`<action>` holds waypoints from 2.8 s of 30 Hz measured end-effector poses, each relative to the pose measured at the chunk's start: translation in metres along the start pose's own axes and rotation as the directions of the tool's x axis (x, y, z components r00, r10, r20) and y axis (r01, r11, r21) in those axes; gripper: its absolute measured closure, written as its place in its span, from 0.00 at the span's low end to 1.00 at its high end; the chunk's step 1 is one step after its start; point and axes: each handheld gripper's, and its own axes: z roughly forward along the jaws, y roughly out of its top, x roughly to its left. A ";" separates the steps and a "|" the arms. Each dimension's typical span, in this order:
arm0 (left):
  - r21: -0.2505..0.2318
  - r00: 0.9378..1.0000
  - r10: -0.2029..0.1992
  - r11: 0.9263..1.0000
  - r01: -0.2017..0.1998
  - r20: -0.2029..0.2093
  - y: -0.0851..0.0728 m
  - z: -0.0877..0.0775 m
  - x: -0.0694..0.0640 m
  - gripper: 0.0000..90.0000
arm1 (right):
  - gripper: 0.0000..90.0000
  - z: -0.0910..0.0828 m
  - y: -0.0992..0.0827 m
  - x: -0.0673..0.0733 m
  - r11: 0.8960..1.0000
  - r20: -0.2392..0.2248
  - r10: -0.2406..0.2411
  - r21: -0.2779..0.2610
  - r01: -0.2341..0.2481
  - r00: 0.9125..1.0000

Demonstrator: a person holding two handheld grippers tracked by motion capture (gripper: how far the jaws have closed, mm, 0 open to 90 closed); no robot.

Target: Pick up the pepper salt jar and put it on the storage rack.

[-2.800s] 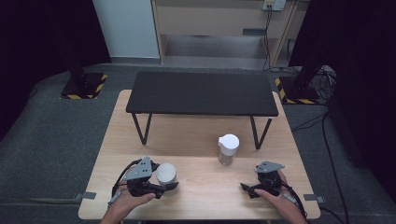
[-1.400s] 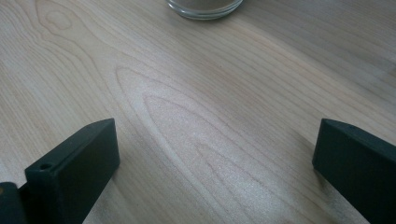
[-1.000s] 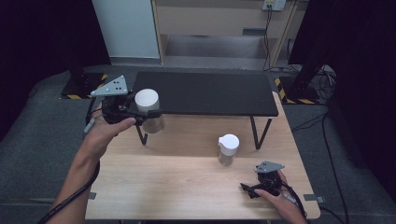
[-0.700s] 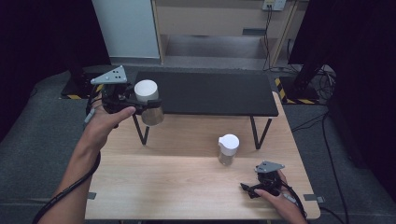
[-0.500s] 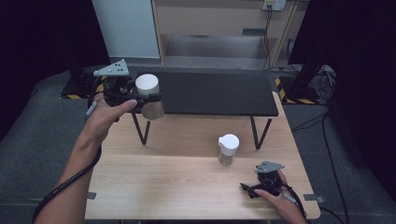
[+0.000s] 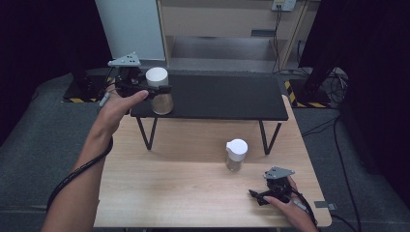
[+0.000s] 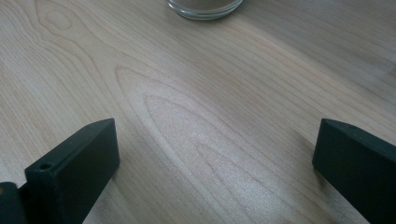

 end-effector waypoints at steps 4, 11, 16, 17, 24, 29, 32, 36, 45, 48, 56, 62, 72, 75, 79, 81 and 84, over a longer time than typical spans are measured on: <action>-0.002 1.000 -0.012 1.000 0.012 -0.012 -0.002 0.002 0.002 0.37 | 0.01 0.000 0.000 0.000 1.000 0.000 0.000 0.000 0.000 1.000; -0.009 0.999 -0.037 0.999 0.037 -0.016 -0.006 0.006 0.008 0.37 | 0.01 0.000 0.000 0.000 1.000 0.000 -0.001 0.000 0.001 1.000; 0.007 0.999 -0.034 0.999 0.035 -0.017 -0.003 0.006 0.008 0.37 | 0.01 0.000 0.000 0.000 1.000 0.000 0.000 0.000 0.000 1.000; 0.007 0.999 -0.034 0.999 0.035 -0.017 -0.003 0.006 0.008 0.36 | 0.01 0.000 0.000 0.000 1.000 0.000 0.000 0.000 0.000 1.000; 0.015 1.000 -0.016 1.000 0.016 -0.023 -0.002 0.006 0.005 0.23 | 0.01 0.000 0.000 0.000 1.000 0.000 0.000 0.000 0.000 1.000; 0.034 0.997 0.024 0.999 -0.022 -0.072 -0.004 -0.004 -0.006 0.10 | 0.01 0.000 0.000 0.000 1.000 0.000 0.000 0.000 0.000 1.000; 0.042 0.990 0.041 0.998 -0.036 -0.133 -0.007 -0.020 -0.021 0.03 | 0.01 0.000 0.000 0.000 1.000 -0.001 -0.001 0.001 0.001 1.000; 0.044 0.987 0.041 0.998 -0.034 -0.157 -0.014 -0.030 -0.029 0.02 | 0.01 0.000 0.000 0.000 1.000 0.000 -0.001 0.001 0.001 1.000; 0.020 0.980 0.079 0.997 -0.076 -0.182 -0.041 -0.049 -0.065 0.02 | 0.01 0.000 0.000 0.000 1.000 -0.001 -0.001 0.000 0.001 1.000; 0.026 0.977 0.118 0.993 -0.115 -0.176 -0.046 -0.052 -0.080 0.02 | 0.01 0.000 0.000 0.000 1.000 -0.001 -0.001 0.000 0.001 1.000; 0.040 0.972 0.158 0.987 -0.153 -0.177 -0.059 -0.047 -0.112 0.02 | 0.01 0.000 0.000 0.000 1.000 0.000 -0.001 0.000 0.001 1.000; 0.070 0.978 0.140 0.989 -0.130 -0.158 -0.078 -0.028 -0.129 0.02 | 0.01 0.000 0.000 0.000 1.000 0.000 -0.001 0.001 0.001 1.000; 0.105 0.989 0.123 0.988 -0.114 -0.077 -0.109 0.017 -0.139 0.03 | 0.01 0.000 0.000 0.000 1.000 0.000 -0.001 0.000 0.001 1.000; 0.118 0.989 0.126 0.986 -0.116 -0.079 -0.118 0.028 -0.145 0.03 | 0.01 0.000 0.000 0.000 1.000 0.000 -0.001 0.000 0.001 1.000; 0.138 0.992 0.109 0.985 -0.100 -0.064 -0.134 0.042 -0.152 0.03 | 0.01 0.000 0.000 0.000 1.000 0.000 -0.001 0.000 0.001 1.000; 0.158 0.991 0.114 0.982 -0.101 -0.072 -0.140 0.048 -0.157 0.03 | 0.01 0.000 0.000 0.000 1.000 0.000 -0.001 0.000 0.001 1.000; 0.173 0.993 0.099 0.981 -0.087 -0.065 -0.149 0.053 -0.161 0.03 | 0.01 0.000 0.000 0.000 1.000 0.000 -0.001 0.000 0.001 1.000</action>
